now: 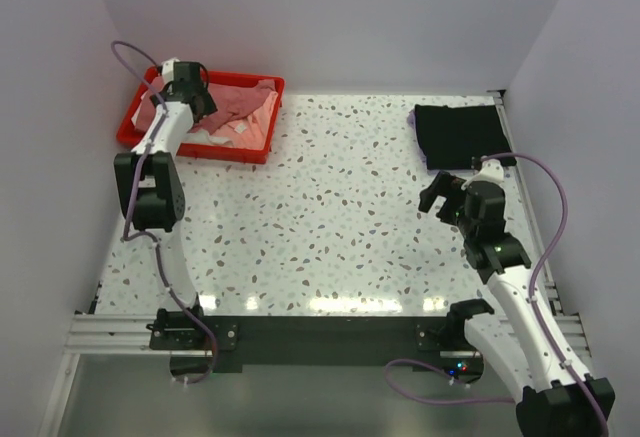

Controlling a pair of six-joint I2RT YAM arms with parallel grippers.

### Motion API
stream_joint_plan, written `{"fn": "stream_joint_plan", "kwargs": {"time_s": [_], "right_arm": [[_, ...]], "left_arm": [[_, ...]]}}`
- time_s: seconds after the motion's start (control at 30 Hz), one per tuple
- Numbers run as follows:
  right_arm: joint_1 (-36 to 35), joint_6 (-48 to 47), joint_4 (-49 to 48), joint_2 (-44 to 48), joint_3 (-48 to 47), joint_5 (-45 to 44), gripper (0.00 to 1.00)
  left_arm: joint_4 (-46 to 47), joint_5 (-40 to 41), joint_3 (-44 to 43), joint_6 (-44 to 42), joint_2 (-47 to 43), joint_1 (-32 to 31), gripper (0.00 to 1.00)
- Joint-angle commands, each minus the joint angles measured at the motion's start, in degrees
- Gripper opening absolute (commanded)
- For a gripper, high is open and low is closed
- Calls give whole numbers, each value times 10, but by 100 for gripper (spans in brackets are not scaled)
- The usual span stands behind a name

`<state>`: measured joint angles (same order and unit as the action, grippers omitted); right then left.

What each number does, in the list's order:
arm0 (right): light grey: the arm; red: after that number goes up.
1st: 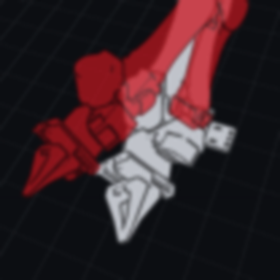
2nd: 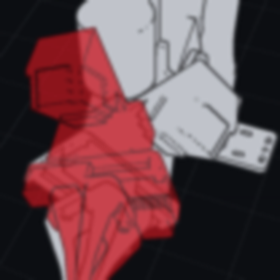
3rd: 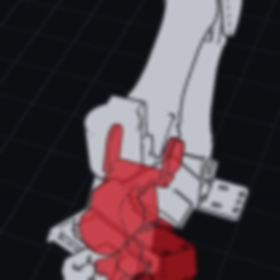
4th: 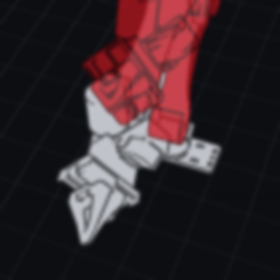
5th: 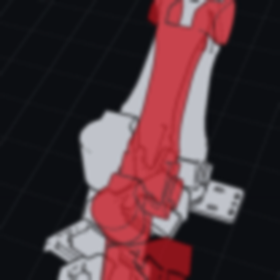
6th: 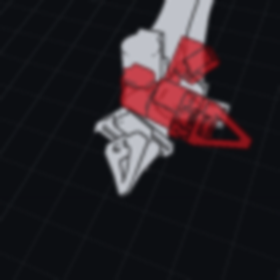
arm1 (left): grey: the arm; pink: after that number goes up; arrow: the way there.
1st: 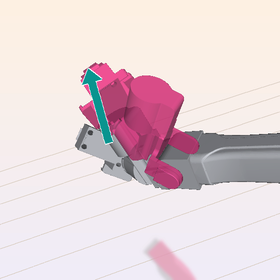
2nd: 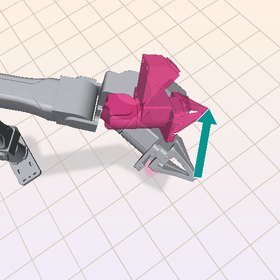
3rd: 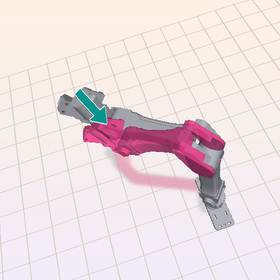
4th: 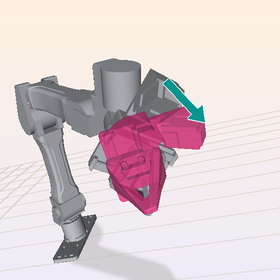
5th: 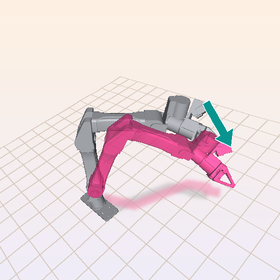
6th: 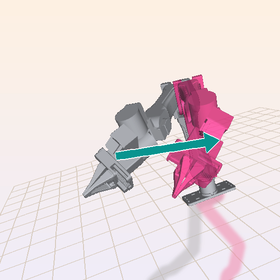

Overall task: Fold and stack the t-shirts
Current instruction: Grab the tshirt from the pile

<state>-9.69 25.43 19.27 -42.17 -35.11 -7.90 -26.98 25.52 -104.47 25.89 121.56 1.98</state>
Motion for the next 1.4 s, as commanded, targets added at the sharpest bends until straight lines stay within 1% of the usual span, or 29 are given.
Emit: {"fn": "stream_joint_plan", "kwargs": {"time_s": [0.0, 0.13, 0.3, 0.4, 0.47, 0.57, 0.6, 0.67, 0.7, 0.8, 0.93, 1.17, 1.27, 1.37], "right_arm": [[1, -6, -24, -1, 1, -3, 99], [1, -8, -15, 3, 1, -7, 99], [0, -9, -16, 1, 3, -8, 99], [0, -7, -18, -6, 3, -12, 99], [1, -6, -22, -12, 3, -10, 99], [0, -6, -23, -19, 4, -8, 99], [0, -6, -23, -22, 4, -9, 99], [0, -6, -25, -29, 4, -8, 99], [1, -6, -26, -31, 3, -9, 99], [0, -5, -29, -38, 2, -8, 99], [1, -6, -28, -43, 0, -8, 99], [0, -6, -31, -48, 1, -12, 99], [1, -6, -33, -55, 0, -12, 99], [0, -6, -36, -63, 0, -10, 99]], "left_arm": [[-51, 1, -61, -19, 18, 6, 100], [-36, 19, -86, -29, 42, 11, 100], [27, 23, -110, -71, 66, 15, 100], [52, 32, -132, -88, 90, 19, 100], [66, 24, -147, -95, 107, 21, 100], [90, -26, -155, -104, 123, 22, 100], [108, -67, -153, -113, 123, 21, 100], [123, -103, -145, -117, 124, 21, 100], [140, -141, -140, -123, 123, 22, 100], [171, -189, -117, -124, 121, 21, 100], [177, -216, -125, -118, 146, 21, 100], [161, -233, -175, -118, 195, 20, 98], [163, -232, -179, -119, 206, 17, 94], [169, -233, -179, -117, 209, 17, 81]]}}
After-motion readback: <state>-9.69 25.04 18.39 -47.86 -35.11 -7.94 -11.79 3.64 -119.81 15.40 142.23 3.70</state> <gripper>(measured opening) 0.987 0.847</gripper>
